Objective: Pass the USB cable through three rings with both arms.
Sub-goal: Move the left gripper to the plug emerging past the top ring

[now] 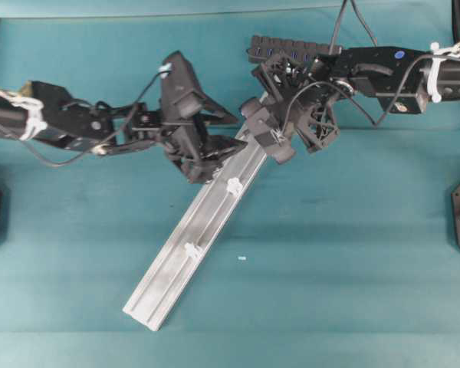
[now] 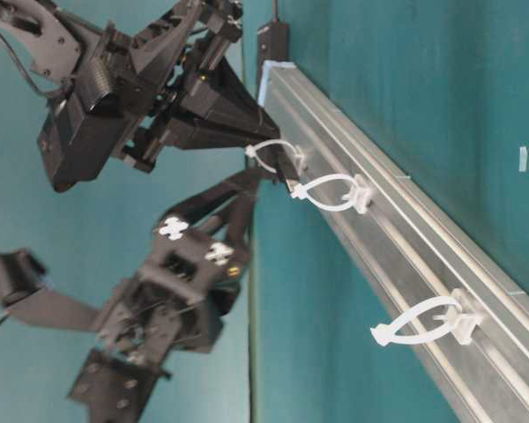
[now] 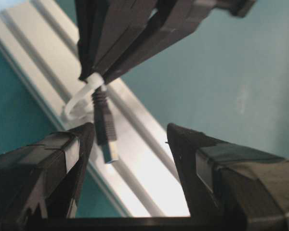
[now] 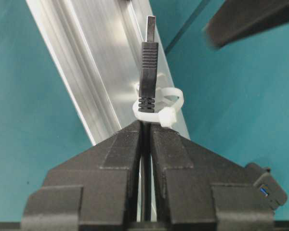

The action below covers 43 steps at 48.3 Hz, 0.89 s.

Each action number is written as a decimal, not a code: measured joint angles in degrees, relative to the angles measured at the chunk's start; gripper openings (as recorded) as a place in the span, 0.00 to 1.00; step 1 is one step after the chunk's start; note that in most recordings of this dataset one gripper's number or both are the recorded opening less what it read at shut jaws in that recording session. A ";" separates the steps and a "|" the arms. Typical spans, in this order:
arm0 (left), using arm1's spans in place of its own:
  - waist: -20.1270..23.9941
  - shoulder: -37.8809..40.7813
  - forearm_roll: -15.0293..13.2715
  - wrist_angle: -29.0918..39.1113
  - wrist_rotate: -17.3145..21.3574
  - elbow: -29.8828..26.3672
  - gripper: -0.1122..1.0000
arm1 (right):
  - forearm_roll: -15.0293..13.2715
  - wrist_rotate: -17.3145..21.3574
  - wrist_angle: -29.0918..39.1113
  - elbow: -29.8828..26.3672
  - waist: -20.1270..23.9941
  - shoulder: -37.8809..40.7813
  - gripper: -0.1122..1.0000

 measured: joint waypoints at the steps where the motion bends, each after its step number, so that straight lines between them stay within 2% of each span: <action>1: 0.09 0.26 0.00 0.09 0.00 -0.09 0.77 | 0.18 0.00 0.00 0.00 0.00 0.00 0.17; 14: 0.70 3.08 0.00 0.09 0.09 -0.44 0.78 | 1.85 0.00 -0.18 0.00 -0.09 0.09 0.17; 28: 0.97 4.04 -0.09 0.09 0.53 -2.37 0.77 | 2.11 0.00 -0.44 0.09 -0.18 0.09 0.17; 43: 1.05 4.75 -0.09 0.26 0.62 -3.60 0.73 | 2.11 0.00 -0.53 0.09 -0.09 0.09 0.17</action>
